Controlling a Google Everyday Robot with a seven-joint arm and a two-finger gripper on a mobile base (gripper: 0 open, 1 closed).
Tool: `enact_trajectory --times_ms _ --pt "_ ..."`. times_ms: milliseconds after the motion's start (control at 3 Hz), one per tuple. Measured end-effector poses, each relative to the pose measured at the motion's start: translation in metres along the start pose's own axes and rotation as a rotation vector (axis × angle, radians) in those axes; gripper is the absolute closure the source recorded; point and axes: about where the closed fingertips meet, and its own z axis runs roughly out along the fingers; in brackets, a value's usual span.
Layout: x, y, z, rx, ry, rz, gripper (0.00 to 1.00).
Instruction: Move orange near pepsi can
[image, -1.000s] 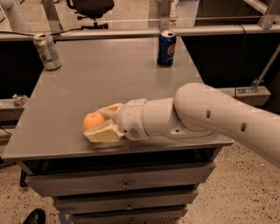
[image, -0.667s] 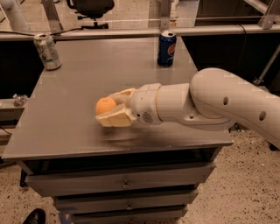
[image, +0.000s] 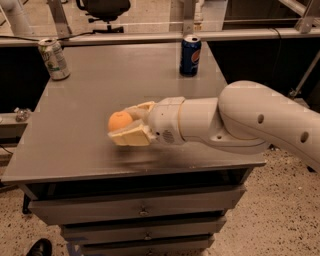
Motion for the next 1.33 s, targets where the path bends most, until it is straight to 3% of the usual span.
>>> enact_trajectory --times_ms 333,667,1333 --pt "0.001 -0.003 -0.005 0.065 -0.043 0.008 1.00" --pt "0.008 -0.038 -0.023 0.158 -0.082 0.006 1.00" --pt "0.026 -0.152 -0.088 0.338 -0.081 -0.027 1.00"
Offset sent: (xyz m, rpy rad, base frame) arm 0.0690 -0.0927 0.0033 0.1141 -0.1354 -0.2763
